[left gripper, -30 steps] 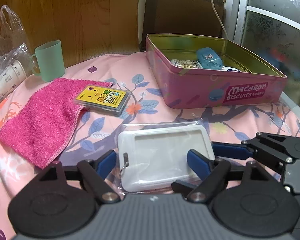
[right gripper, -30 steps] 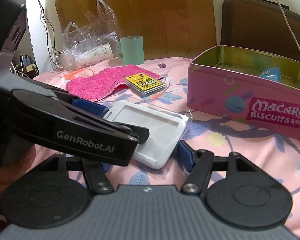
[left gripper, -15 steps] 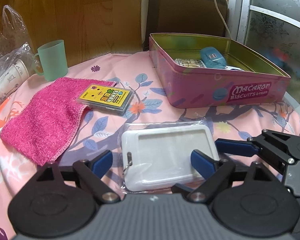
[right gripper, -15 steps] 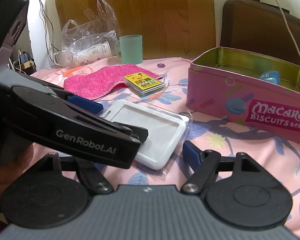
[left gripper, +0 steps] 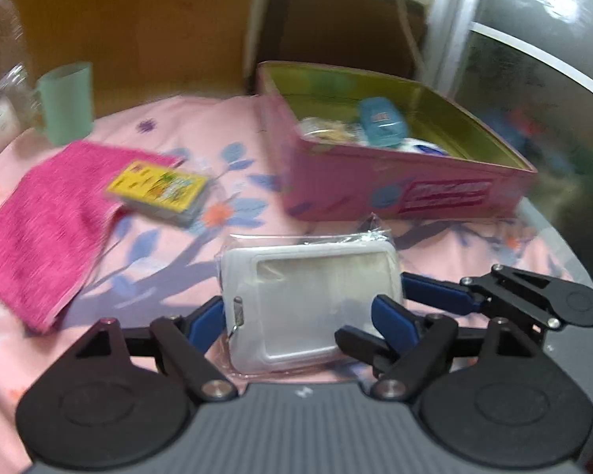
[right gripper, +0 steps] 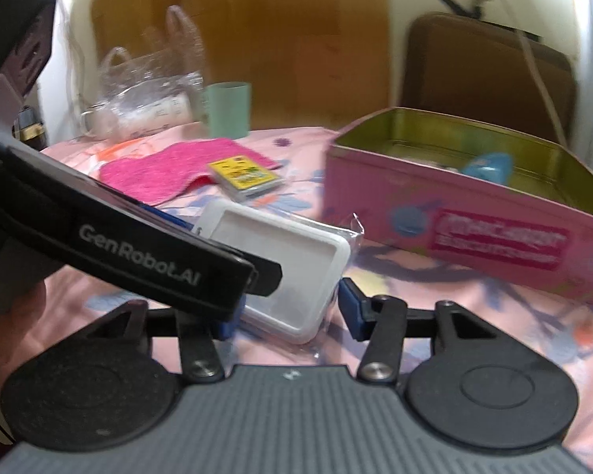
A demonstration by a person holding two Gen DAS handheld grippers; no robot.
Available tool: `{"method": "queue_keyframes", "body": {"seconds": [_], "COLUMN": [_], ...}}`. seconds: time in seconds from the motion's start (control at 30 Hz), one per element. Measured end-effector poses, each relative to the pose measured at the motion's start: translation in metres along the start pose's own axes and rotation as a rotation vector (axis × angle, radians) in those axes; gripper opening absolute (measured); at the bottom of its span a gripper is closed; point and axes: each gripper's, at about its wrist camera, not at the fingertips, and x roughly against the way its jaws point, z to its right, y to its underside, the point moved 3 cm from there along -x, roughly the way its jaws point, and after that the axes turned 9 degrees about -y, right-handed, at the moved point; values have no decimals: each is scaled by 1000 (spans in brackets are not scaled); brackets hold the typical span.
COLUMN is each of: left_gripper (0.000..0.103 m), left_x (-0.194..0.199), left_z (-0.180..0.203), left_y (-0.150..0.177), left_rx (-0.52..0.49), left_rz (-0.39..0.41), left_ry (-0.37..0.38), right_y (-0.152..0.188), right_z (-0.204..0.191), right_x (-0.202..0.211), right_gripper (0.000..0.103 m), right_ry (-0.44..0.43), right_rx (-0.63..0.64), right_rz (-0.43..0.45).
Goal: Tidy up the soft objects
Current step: 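Carry the badge holder into the pink tin and open the left gripper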
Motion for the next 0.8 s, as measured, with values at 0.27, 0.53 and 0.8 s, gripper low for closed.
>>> {"method": "queue_keyframes", "body": {"seconds": [0.27,0.53,0.8], "left_gripper": [82,82,86], "left_x": [12,-22,-106], "left_z": [53,119,151], "left_y": [-42,-127,-164], "left_rx": [-88,-165,-131], "left_rz": [96,164,28], "left_ry": [81,141,101], "right_y": [-17,-54,-56], "right_z": [32,116,183], "right_x": [54,61,16], "right_gripper": [53,54,66], "right_ry": [141,274,411], "right_rx": [3,-15,-34], "right_rz": [149,232,148]}}
